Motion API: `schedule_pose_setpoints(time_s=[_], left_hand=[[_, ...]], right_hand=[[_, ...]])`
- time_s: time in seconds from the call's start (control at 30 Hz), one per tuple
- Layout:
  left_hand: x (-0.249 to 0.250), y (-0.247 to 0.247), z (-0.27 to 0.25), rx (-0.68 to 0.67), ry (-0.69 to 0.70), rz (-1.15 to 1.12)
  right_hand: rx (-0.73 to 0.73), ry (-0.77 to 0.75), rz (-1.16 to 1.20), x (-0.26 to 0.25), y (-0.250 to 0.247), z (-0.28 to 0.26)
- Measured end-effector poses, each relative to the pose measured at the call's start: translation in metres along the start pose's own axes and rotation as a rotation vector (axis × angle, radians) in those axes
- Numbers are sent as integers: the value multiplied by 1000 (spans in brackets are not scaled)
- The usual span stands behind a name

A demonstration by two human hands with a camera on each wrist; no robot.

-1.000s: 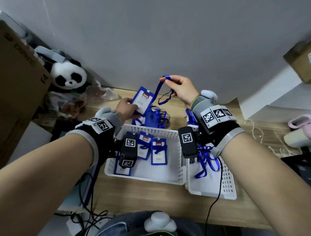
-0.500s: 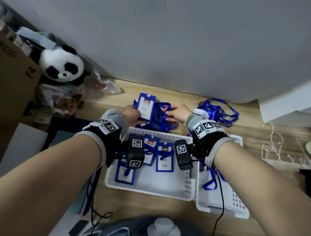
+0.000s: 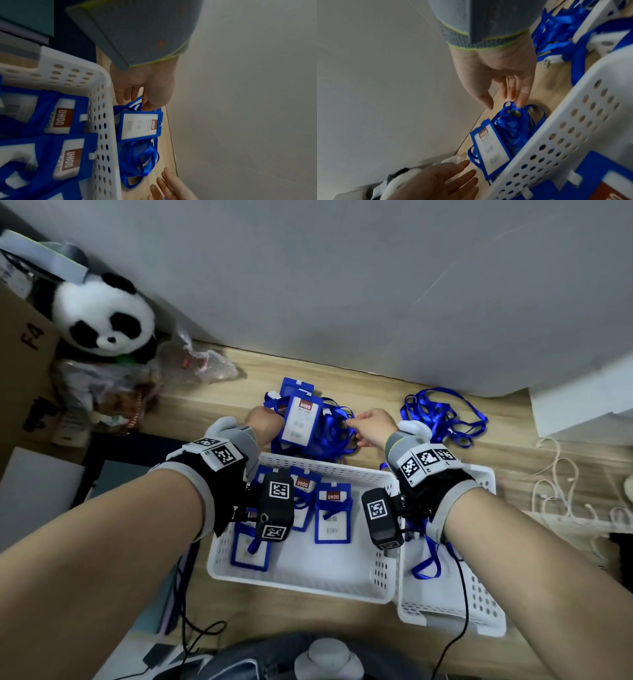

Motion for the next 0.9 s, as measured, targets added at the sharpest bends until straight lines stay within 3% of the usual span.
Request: schedule_pose_setpoints(time_s=[0.1,0.17,0.23,0.37,0.63,0.9], left_hand=[[4,0,-15,64,64,-89],[5,3,-34,-64,82,-188],[5,7,-50,-240,61,-224],[-10,15,-71,-368,36,-119],[-56,31,-86,-361,-123,78],[-71,37,-94,-294,-137,69]], right_hand=[[-297,-21,158,1,-10,-31],[-493,2,100,9,-11,-51],[-570,49,-34,20,-4,-61],[-458,172,-261,49,17,-64],[-251,215,-252,78,38,-66],[-294,216,-202,82,48,-71]])
Point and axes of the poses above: each hand's wrist, its own z-axis towards the middle knuckle, its own y-axis out of the palm, x = y × z, the point moved 1 cm from there along z, towards the middle knuckle, and after that the axes turned 1 degree about -x, right-handed, at the moved point
